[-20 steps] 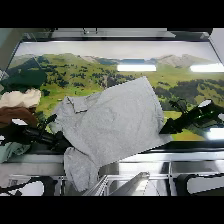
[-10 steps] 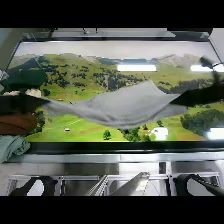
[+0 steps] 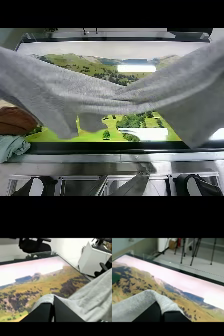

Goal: Fold the shirts.

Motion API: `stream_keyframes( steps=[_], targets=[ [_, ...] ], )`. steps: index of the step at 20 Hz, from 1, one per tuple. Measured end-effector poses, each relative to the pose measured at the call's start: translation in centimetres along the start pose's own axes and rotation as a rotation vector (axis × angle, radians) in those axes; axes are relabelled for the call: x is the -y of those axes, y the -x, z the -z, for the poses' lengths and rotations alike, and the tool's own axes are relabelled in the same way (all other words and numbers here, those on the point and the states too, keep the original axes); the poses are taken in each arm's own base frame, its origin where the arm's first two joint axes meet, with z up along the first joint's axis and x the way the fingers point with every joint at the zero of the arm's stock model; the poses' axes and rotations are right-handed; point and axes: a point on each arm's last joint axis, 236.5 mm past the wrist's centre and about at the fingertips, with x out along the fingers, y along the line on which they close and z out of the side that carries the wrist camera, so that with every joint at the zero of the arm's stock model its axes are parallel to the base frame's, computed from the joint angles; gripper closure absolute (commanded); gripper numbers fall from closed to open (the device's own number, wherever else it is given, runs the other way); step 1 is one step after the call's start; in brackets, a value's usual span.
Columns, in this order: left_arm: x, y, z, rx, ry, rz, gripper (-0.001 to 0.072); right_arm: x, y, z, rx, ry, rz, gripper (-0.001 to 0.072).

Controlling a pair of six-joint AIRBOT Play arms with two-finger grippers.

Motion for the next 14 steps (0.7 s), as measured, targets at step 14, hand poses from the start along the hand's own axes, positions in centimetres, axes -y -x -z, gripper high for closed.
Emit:
stream_keyframes(
  steps=[14],
  targets=[
    [-26.7,-15.0,25.0,-0.442,0.721,0.005,0.0687,12.7,-21.4,34.9,-0.548,-0.822,-0.251,0.07]
  ],
)
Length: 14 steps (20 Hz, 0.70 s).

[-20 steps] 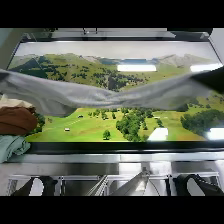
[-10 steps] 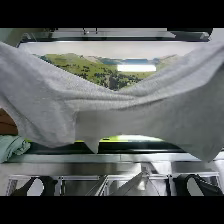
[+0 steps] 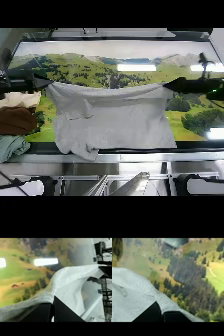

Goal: Fold the shirts.

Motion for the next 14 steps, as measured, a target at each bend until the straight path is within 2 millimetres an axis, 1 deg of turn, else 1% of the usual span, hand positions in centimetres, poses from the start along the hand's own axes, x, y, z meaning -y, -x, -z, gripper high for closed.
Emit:
stream_keyframes(
  steps=[1,2,4,5,7,9,11,14],
  targets=[
    [-2.3,-1.4,-0.1,-0.014,0.026,-0.013,0.0687,1.8,-1.5,0.3,-0.009,-0.046,-0.024,0.07],
    [-4.1,-2.6,-0.3,-0.026,0.044,-0.019,0.0688,3.4,-2.9,0.5,-0.021,-0.087,-0.05,0.07],
    [-7.2,-4.7,-0.8,-0.047,0.065,-0.031,0.0688,5.7,-4.9,0.6,-0.031,-0.141,-0.094,0.07],
    [-8.3,-5.4,-1.1,-0.053,0.069,-0.036,0.0688,6.5,-5.6,0.5,-0.034,-0.152,-0.109,0.07],
    [-10.1,-6.4,-2.1,-0.051,0.071,-0.043,0.0688,7.6,-6.0,-0.6,-0.012,-0.161,-0.127,0.07],
    [-11.8,-6.9,-2.9,-0.055,0.085,-0.063,0.0688,8.6,-5.9,-1.7,0.008,-0.155,-0.128,0.07],
    [-12.9,-7.5,-2.6,-0.089,0.099,-0.077,0.0688,9.3,-5.7,-2.4,0.016,-0.147,-0.124,0.07],
    [-13.8,-8.8,-1.1,-0.156,0.109,-0.101,0.0688,10.7,-5.7,-1.9,-0.011,-0.121,-0.08,0.07]
  ],
)
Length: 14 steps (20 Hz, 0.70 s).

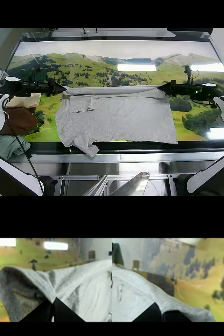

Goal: Fold the shirts.

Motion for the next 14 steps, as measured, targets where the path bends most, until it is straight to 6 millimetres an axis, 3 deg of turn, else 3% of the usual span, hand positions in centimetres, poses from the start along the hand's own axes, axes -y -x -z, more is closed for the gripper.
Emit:
stream_keyframes(
  steps=[4,10,14],
  targets=[
    [-1.1,-0.5,1.5,-0.064,0.026,-0.037,0.0689,1.9,1.1,-0.1,-0.04,0.05,0.083,0.07],
    [-0.6,-1.7,2.5,-0.111,0.018,-0.051,0.0688,1.6,1.7,-1.0,-0.059,0.102,0.105,0.0699],
    [-0.3,-2.5,2.6,-0.119,-0.004,-0.06,0.0689,1.6,1.1,-0.3,-0.098,0.13,0.122,0.0698]
  ],
)
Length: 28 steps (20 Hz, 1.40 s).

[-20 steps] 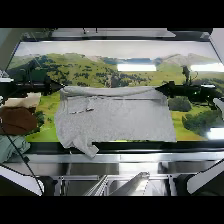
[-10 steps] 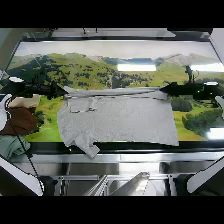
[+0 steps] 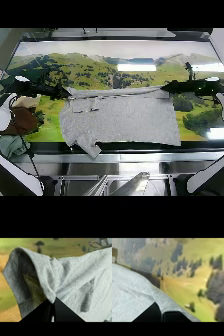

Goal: Fold the shirts.

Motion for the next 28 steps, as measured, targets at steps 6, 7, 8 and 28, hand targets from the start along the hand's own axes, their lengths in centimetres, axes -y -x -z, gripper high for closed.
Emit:
stream_keyframes(
  steps=[6,7,8,28],
  targets=[
    [0.5,-0.6,0.0,-0.004,-0.019,-0.004,0.0433,1.1,-0.1,1.8,-0.08,0.028,0.05,0.0352],
    [0.6,-0.6,-0.1,-0.003,-0.023,-0.004,0.0215,1.1,0.0,1.8,-0.083,0.03,0.055,0.0349],
    [0.7,-0.3,-0.3,-0.003,-0.024,-0.001,0.0042,1.2,0.1,1.8,-0.084,0.031,0.059,0.0349],
    [5.6,7.2,18.0,-0.229,0.268,0.055,0.0088,-1.6,11.5,24.7,-0.408,-0.579,0.218,0.0219]
  ],
)
